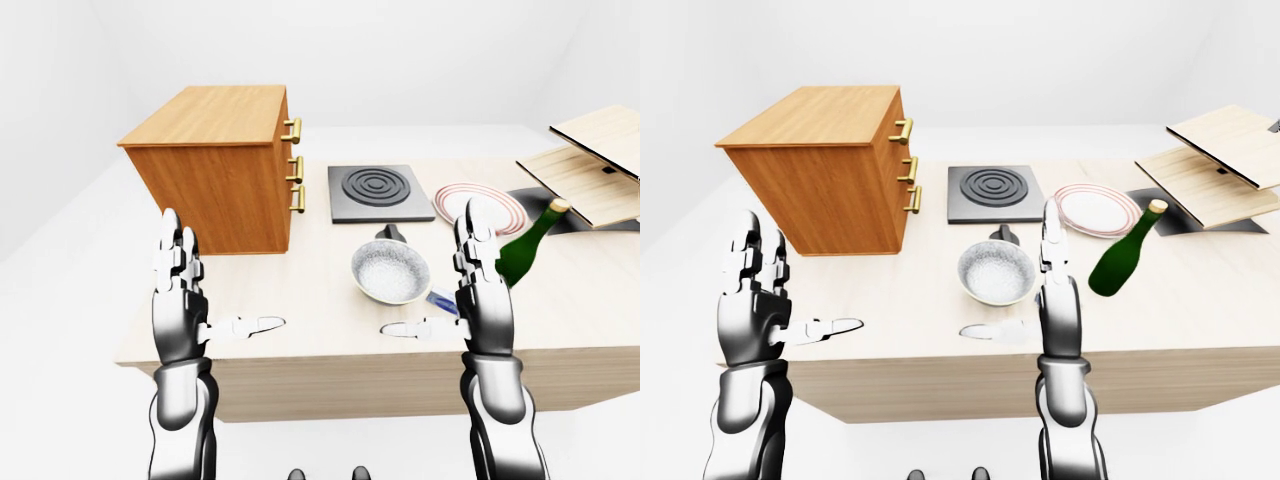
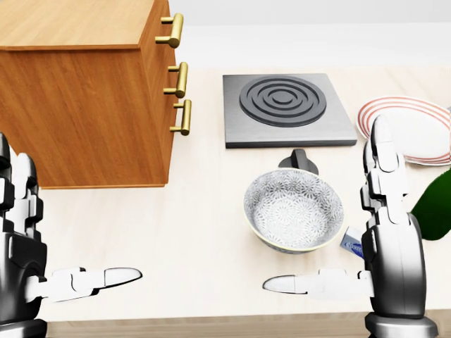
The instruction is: Put the bowl on the top of the cabinet.
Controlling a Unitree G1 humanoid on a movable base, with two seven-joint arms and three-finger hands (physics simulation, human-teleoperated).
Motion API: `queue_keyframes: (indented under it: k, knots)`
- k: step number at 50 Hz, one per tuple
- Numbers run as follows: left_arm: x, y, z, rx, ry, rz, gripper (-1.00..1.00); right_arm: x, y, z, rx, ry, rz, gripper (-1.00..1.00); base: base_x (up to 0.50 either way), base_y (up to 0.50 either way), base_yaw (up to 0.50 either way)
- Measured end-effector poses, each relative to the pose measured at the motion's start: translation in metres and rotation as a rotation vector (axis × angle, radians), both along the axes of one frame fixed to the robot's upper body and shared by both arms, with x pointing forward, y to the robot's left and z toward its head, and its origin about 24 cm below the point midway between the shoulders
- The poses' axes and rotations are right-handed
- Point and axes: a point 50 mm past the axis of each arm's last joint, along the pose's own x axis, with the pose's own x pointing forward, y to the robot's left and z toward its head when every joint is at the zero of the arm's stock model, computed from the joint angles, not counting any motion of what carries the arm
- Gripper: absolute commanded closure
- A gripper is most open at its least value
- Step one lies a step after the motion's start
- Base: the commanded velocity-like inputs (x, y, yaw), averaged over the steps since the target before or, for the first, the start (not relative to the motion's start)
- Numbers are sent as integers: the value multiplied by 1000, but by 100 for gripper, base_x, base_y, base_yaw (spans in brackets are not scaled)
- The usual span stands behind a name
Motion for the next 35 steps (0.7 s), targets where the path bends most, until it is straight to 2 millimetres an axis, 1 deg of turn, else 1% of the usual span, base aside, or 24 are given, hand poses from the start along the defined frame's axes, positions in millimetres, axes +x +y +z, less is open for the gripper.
queue_keyframes:
  k: [35]
  knots:
    - [0, 0, 1, 1, -5, -1, -100, 3, 0, -4, 6, 16, 5, -100, 0, 50, 0]
